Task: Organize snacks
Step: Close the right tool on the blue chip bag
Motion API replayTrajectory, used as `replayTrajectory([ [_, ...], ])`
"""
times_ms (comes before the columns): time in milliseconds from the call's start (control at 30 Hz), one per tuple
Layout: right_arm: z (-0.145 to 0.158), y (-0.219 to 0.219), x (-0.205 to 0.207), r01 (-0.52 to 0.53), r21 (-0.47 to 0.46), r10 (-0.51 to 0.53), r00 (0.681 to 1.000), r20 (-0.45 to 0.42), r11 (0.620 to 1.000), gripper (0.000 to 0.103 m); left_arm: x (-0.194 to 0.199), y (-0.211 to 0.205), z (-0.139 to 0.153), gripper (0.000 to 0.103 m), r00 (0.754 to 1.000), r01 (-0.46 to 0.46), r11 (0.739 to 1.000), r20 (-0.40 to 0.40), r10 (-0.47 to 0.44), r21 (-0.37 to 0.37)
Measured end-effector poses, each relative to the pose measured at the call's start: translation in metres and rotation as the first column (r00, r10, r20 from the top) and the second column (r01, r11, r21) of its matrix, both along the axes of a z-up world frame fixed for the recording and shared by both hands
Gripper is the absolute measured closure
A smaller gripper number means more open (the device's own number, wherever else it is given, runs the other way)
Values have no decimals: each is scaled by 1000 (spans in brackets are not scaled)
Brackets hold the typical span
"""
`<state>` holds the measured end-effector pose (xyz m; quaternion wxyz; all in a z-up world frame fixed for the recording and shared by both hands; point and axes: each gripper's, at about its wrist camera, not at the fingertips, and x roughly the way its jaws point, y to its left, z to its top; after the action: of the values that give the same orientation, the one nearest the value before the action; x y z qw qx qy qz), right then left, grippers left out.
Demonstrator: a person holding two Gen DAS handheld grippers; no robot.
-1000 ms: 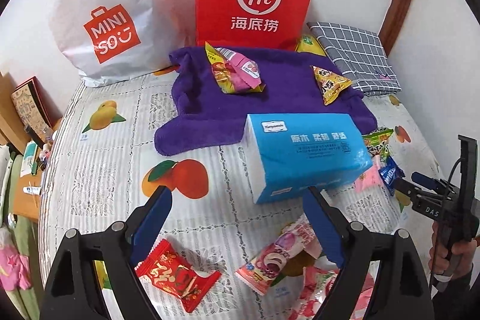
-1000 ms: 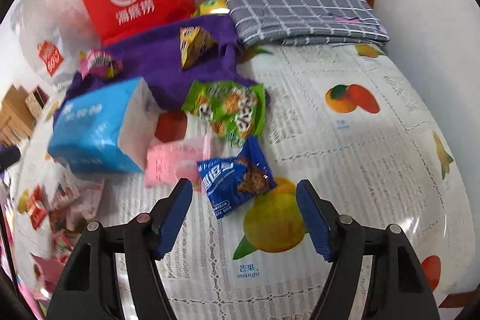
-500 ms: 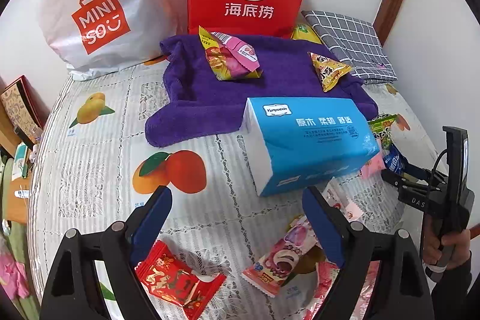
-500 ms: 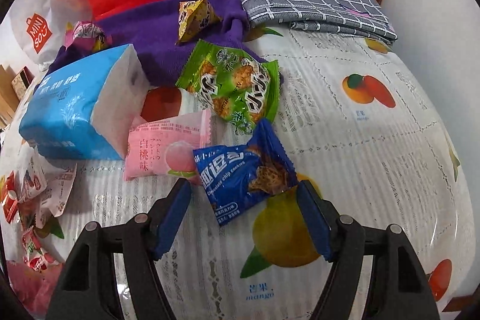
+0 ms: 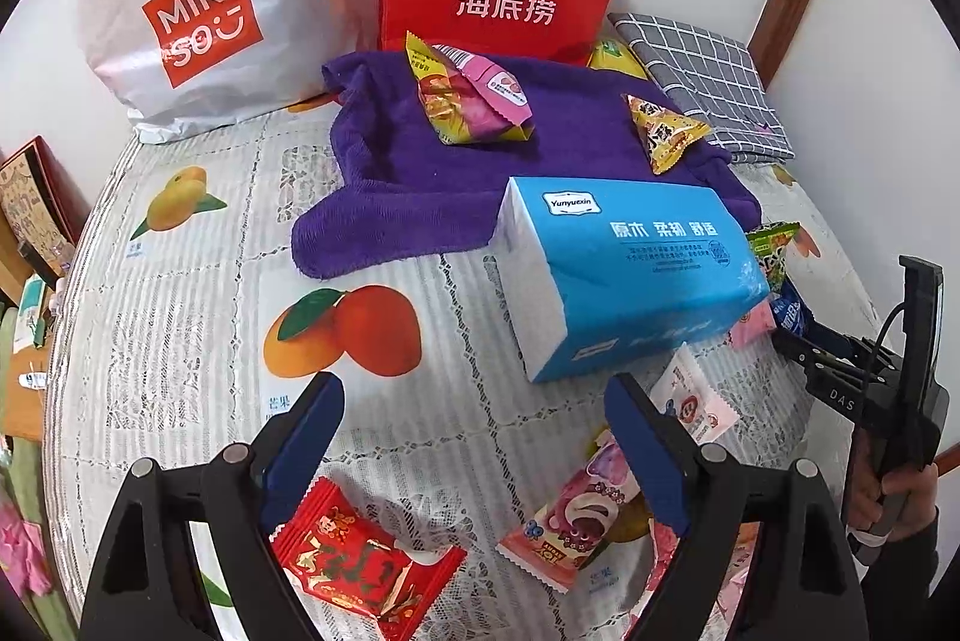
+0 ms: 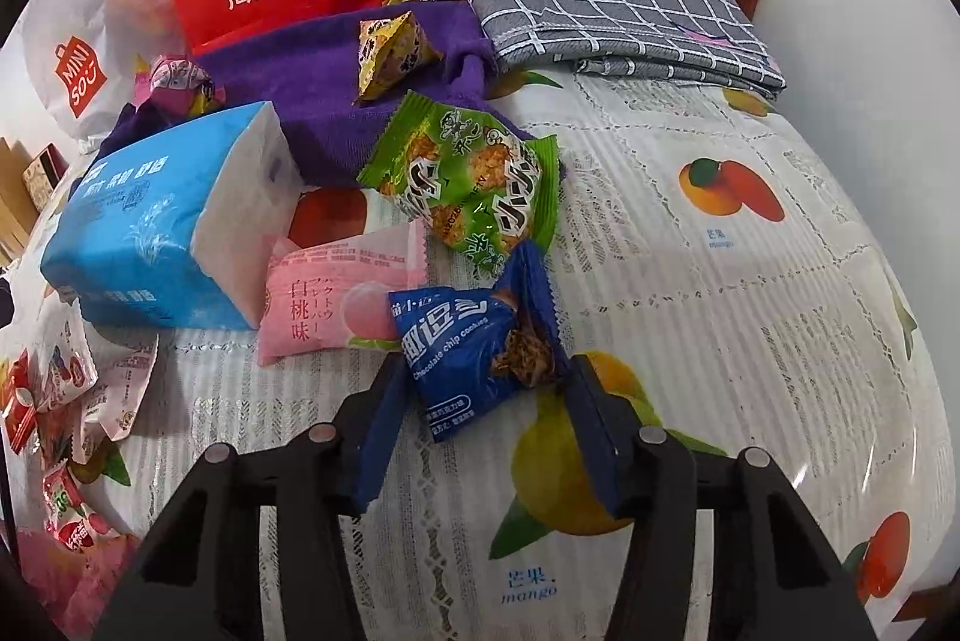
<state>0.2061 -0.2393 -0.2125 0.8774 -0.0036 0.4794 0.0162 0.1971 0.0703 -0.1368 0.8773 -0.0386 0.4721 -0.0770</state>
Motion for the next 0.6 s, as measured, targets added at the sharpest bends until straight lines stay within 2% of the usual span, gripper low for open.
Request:
replayTrajectory([
  [600, -4, -1, -9, 16, 9, -17, 997, 70, 1000, 51, 0, 5, -8, 15, 1000, 1, 1000, -15, -1, -13],
])
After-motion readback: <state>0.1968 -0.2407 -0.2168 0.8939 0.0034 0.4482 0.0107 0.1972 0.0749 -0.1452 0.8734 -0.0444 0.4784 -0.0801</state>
